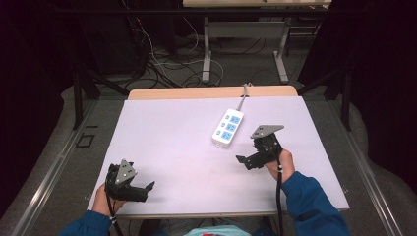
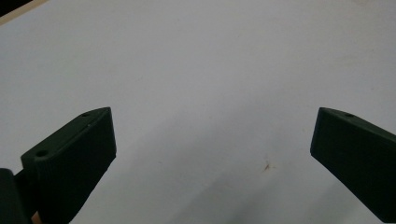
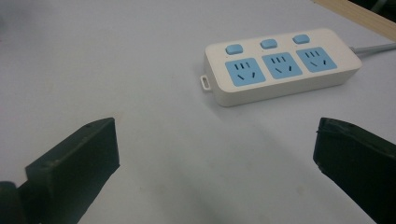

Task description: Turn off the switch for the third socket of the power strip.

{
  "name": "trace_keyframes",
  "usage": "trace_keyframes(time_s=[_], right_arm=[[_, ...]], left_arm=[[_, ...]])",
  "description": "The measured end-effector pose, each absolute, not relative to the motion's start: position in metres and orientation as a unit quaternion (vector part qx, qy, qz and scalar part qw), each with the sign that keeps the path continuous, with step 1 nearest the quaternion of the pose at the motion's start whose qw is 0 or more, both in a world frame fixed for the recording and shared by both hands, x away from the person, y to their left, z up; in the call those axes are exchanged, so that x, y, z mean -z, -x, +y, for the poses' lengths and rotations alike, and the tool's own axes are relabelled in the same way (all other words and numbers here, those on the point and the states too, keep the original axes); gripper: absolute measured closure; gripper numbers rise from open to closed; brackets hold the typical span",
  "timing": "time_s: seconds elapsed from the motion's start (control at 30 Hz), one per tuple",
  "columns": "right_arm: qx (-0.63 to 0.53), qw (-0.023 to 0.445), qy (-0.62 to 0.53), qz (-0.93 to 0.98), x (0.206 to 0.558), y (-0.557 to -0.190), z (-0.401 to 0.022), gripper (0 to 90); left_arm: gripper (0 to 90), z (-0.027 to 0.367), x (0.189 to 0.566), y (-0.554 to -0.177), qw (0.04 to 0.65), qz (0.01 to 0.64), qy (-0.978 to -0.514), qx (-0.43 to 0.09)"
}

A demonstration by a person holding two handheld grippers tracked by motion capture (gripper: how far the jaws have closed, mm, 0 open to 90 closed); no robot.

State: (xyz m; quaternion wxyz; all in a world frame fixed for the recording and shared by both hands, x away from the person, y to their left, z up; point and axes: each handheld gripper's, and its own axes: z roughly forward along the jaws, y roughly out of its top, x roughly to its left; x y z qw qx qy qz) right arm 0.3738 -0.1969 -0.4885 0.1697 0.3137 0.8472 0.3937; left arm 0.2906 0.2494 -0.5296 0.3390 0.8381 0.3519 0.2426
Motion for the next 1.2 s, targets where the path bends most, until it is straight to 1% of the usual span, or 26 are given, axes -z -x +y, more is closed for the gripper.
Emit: trace_keyframes(time_s=[0.27,0.4,0.6,1.2], right_arm=[[-0.383,0.176,-0.314,0.851,0.493,-0.357,-0.21,0.0],[-0.391,0.194,-0.315,0.843,0.494,-0.35,-0.217,0.0],[-0.378,0.204,-0.321,0.844,0.499,-0.342,-0.228,0.0],[-0.37,0.21,-0.347,0.836,0.51,-0.318,-0.258,0.0]], left_arm=[[0.2,0.249,0.53,-0.29,0.339,0.352,-0.838,-0.243],[0.2,0.249,0.529,-0.29,0.338,0.352,-0.838,-0.242],[0.2,0.25,0.53,-0.29,0.34,0.352,-0.838,-0.241],[0.2,0.249,0.53,-0.29,0.34,0.353,-0.837,-0.245]])
